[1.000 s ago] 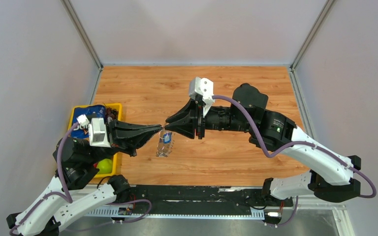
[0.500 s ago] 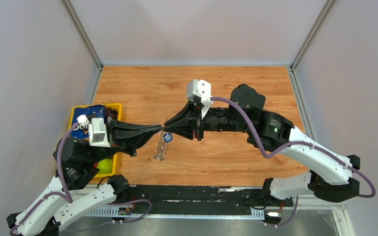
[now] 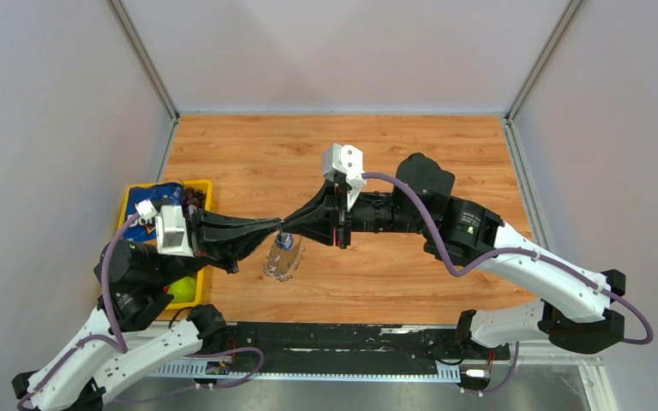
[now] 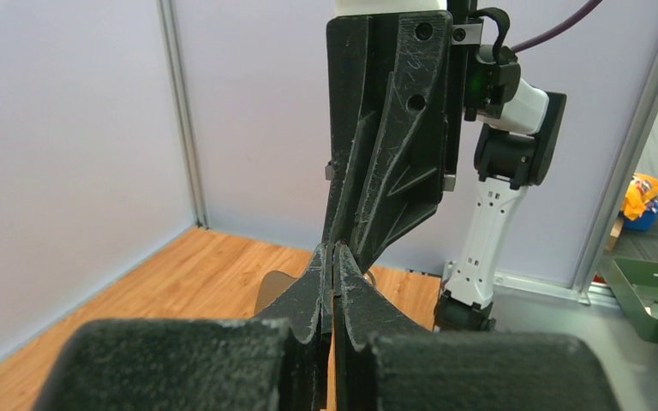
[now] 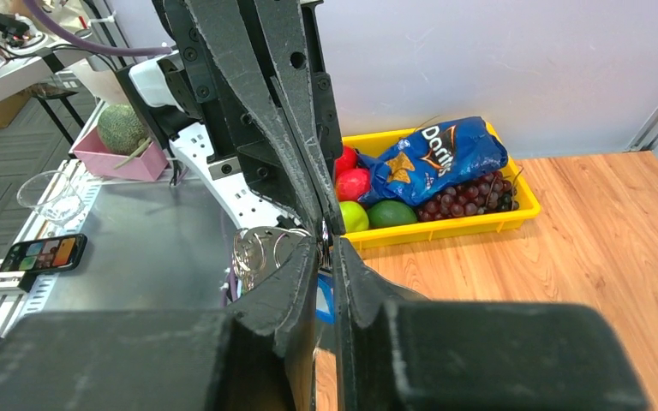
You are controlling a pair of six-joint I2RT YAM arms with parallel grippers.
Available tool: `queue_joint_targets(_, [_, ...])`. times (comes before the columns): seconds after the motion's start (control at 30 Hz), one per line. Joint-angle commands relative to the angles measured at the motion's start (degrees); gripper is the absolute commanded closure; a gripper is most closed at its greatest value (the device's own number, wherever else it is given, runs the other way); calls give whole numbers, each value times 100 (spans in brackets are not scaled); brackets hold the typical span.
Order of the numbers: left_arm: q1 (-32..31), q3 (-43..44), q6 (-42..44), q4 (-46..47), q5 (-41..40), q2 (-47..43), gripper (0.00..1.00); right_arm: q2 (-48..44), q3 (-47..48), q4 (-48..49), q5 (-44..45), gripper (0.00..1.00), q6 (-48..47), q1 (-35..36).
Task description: Put the keys on the keyring
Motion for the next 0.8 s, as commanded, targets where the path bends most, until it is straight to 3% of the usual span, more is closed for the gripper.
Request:
queue_joint_targets(0.0, [8, 59, -97, 545, -122, -72, 100, -107, -160, 217, -141, 86, 150, 28])
queue_joint_targets(0.1, [12, 42, -113, 570, -140, -89, 100, -125, -219, 263, -142, 87, 170, 27])
queue_joint_targets(0.2, [14, 35, -120, 591, -161, -92, 100, -132, -229, 286, -159, 100, 179, 31])
queue_joint_targets(0.53, [7, 261, -157, 250, 49, -16, 99, -354, -299, 105, -136, 100, 85, 27])
queue_joint_targets(0.63, [11, 548, -82, -282, 374, 150, 91, -308, -170, -208, -236, 100, 21, 26])
queue_joint_targets(0.77, [6, 958, 53, -1217, 858, 347, 69, -297, -58, -649, -460, 100, -56, 18])
